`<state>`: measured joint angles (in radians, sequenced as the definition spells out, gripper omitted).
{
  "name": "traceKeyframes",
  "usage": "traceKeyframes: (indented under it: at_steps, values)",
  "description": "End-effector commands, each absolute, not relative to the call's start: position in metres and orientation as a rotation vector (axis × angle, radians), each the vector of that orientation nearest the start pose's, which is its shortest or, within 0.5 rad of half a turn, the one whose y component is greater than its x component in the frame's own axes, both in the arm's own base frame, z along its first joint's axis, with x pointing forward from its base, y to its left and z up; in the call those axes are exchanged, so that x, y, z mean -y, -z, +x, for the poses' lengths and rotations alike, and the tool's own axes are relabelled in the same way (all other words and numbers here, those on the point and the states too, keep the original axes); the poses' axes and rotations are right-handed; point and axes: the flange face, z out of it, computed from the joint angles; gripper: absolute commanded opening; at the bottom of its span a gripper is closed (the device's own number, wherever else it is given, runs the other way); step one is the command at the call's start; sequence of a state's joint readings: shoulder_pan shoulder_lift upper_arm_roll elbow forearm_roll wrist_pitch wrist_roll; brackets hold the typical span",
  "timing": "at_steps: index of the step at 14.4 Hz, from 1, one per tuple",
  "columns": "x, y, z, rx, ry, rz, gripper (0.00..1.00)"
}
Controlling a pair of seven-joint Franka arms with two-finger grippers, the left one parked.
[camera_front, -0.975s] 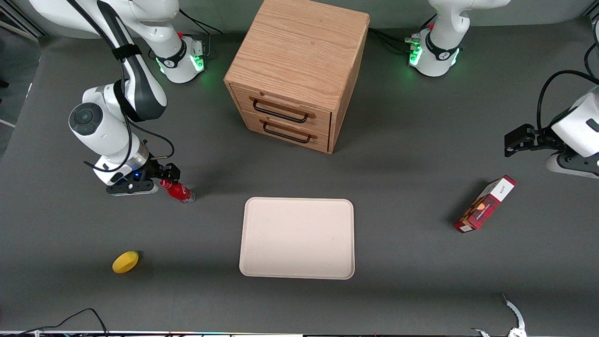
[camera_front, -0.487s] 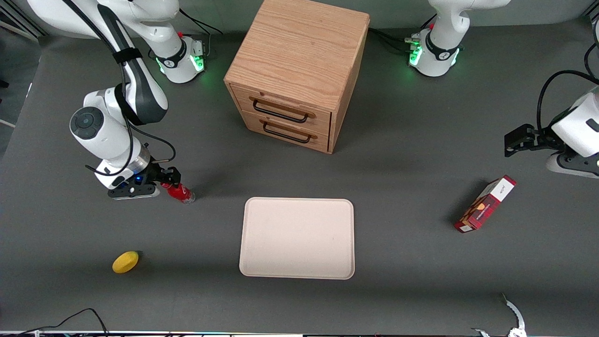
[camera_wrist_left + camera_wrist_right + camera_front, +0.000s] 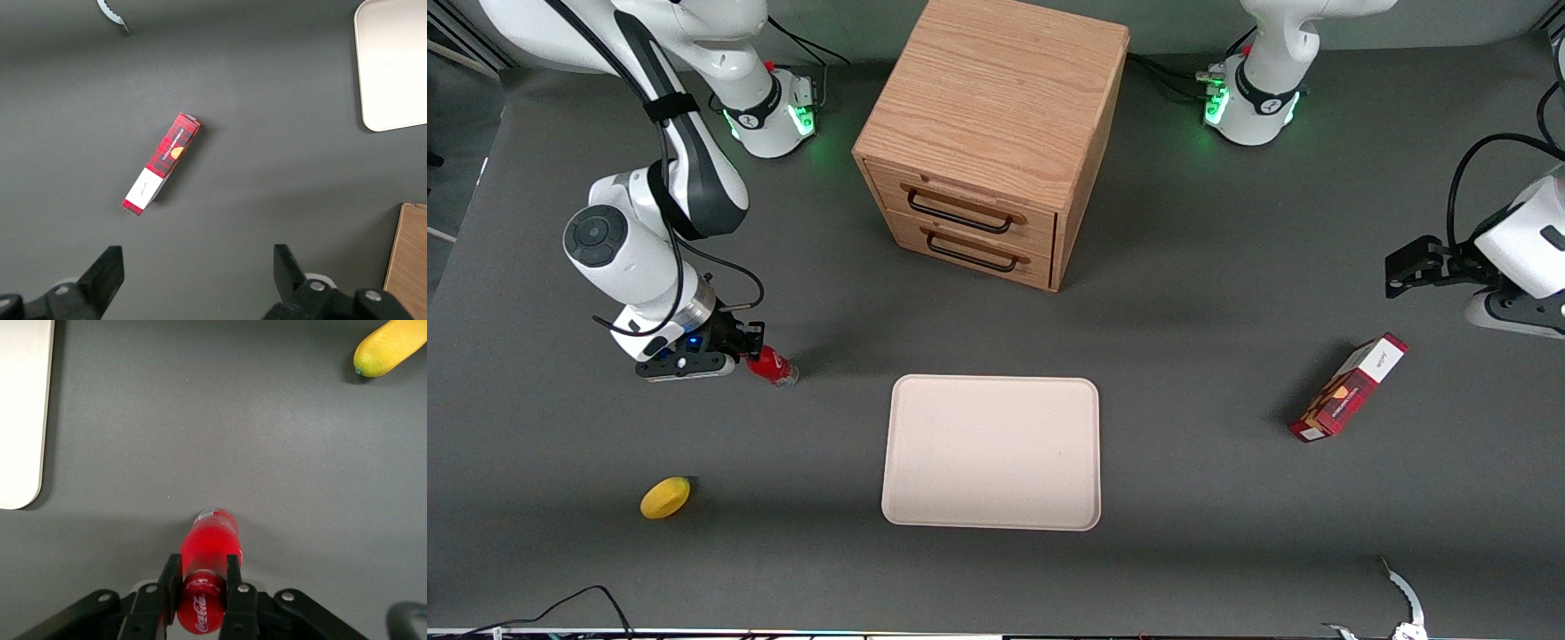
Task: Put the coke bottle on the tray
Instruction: 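Lower the open right gripper around the bottle's neck and close it, then lift the bottle with the right gripper and tilt it upright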
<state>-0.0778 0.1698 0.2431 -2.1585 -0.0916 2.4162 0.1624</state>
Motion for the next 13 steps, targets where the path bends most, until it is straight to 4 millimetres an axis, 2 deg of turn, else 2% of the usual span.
traceKeyframes:
  at_steps: [1, 4, 7, 9, 13]
  values:
    - [-0.093, -0.332, 0.564, 0.114, 0.163, -3.147, 0.00]
    - [-0.094, -0.340, 0.565, 0.122, 0.177, -3.146, 0.00]
    - [-0.093, -0.368, 0.572, 0.120, 0.115, -3.167, 0.00]
    - [-0.095, -0.402, 0.576, 0.120, 0.032, -3.188, 0.00]
    - [-0.100, -0.484, 0.579, 0.124, -0.108, -3.199, 0.00]
